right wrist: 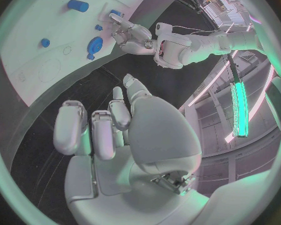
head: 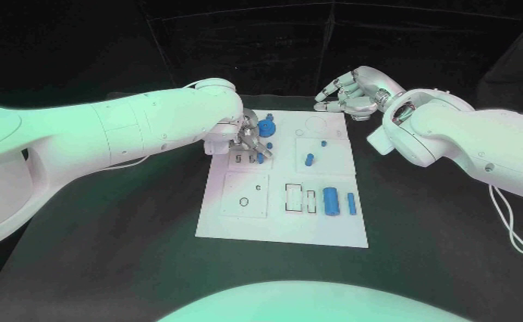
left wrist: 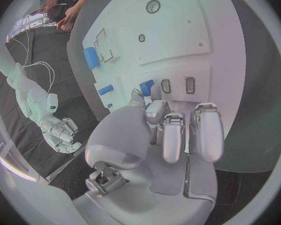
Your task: Assemble the parts on the task board
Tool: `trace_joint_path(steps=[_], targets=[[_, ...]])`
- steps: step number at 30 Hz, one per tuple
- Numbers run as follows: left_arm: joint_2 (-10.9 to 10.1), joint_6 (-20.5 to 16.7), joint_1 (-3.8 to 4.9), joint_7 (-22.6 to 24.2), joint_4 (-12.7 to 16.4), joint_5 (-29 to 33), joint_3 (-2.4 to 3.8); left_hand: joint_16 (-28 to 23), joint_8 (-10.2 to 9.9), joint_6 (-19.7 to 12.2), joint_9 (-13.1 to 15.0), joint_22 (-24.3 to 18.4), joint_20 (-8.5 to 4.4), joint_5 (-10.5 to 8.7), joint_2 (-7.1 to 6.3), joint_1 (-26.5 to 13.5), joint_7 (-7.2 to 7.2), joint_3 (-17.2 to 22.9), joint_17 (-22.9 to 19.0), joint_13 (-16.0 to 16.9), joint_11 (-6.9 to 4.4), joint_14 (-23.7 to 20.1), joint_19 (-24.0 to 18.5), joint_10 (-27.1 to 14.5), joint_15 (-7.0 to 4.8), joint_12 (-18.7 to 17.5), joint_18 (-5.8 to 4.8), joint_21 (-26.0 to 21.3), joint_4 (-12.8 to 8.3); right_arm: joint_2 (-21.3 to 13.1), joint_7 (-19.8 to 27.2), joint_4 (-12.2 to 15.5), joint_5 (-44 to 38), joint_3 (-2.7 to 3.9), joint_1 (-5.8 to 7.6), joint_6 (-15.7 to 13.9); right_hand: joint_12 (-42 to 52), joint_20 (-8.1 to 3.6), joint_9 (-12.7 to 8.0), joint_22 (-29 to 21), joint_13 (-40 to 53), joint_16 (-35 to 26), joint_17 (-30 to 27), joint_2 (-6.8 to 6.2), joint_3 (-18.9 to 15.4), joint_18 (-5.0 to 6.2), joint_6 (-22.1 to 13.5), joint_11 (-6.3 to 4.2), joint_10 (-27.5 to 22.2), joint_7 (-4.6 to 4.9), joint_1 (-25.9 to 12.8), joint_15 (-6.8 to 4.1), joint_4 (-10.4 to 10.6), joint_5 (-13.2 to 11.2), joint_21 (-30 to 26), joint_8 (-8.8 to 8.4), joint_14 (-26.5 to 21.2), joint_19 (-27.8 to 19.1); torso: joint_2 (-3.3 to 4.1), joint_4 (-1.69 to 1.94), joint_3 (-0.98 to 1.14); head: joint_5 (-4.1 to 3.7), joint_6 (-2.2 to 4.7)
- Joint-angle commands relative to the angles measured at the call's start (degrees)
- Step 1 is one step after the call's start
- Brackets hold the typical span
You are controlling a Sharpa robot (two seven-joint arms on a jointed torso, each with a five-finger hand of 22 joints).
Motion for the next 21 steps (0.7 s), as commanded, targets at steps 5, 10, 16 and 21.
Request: trace_joint_path(steps=[5, 10, 16, 21], targets=[[0.11, -0.39, 0.05, 0.31, 0.14, -0.3, 0.02, 0.18, 0.35, -0.74, 0.41, 0.17, -0.25, -0.05, 0.89, 2.84, -0.1, 2.13, 15.09, -0.21, -0.15, 5.84, 0.08, -0.55, -0.25, -0.33, -0.55, -0.17, -2.43, 0.23, -0.3, -0.14, 0.14, 0.02, 0.11, 0.76, 0.19, 0.45, 0.07, -0.19, -0.14, -0.01, 4.58, 0.37, -0.4, -0.39, -0.42, 0.33, -0.28, -0.02, -0.12, 0.39, 0.07, 0.09, -0.35, 0.13, 3.96, -0.12, 0.01, -0.02, 0.01, -0.03, -0.03], [0.05, -1.18, 0.05, 0.66, 0.25, -0.3, 0.02, 0.18, -0.09, -1.45, 0.45, 0.17, -0.44, 0.0, 2.68, 6.51, -0.53, 5.48, 15.09, -0.42, -0.53, 5.84, 0.02, -0.79, -0.55, -0.6, -0.52, -0.21, -4.94, 0.34, -0.34, -0.27, 0.14, 0.02, 0.11, 0.89, 0.21, 0.46, 0.07, -0.21, -0.14, -0.01, 4.59, 0.37, -0.42, -0.38, -0.47, 0.34, -0.29, -0.01, -0.14, 0.4, 0.09, 0.1, -0.37, 0.12, 3.96, -0.13, 0.03, 0.02, 0.01, -0.02, -0.08], [-0.55, -2.03, 0.02, 1.19, 1.17, -0.3, 0.03, 0.18, -1.73, -2.97, -0.1, -0.38, -0.83, 0.21, 3.22, 12.78, -0.38, 13.05, 15.09, -1.61, -0.57, 5.84, -0.29, -1.99, -0.75, -2.19, -0.4, -0.62, -10.45, 0.53, -0.48, -0.57, 0.14, 0.02, 0.1, 1.0, 0.16, 0.46, 0.08, -0.24, -0.18, -0.04, 4.52, 0.38, -0.43, -0.38, -0.49, 0.34, -0.32, -0.01, -0.13, 0.4, 0.09, 0.13, -0.38, 0.12, 3.95, -0.15, 0.03, 0.04, -0.01, -0.01, -0.27], [-1.58, -3.37, 0.01, 1.81, 2.43, -0.3, 0.04, 0.18, -2.51, -2.31, 0.34, -0.35, -0.16, 0.17, -4.81, 4.44, 0.47, 33.49, 15.09, -2.98, -0.2, 5.84, -0.38, -1.69, -0.12, -3.26, -0.33, -0.91, -13.06, 0.64, -0.51, -0.83, 0.14, 0.01, 0.1, 1.05, 0.15, 0.48, 0.08, -0.29, -0.2, -0.06, 4.5, 0.4, -0.45, -0.37, -0.58, 0.35, -0.36, 0.0, -0.11, 0.41, 0.1, 0.24, -0.41, 0.11, 3.94, -0.17, 0.02, 0.06, -0.03, -0.03, -0.42]])
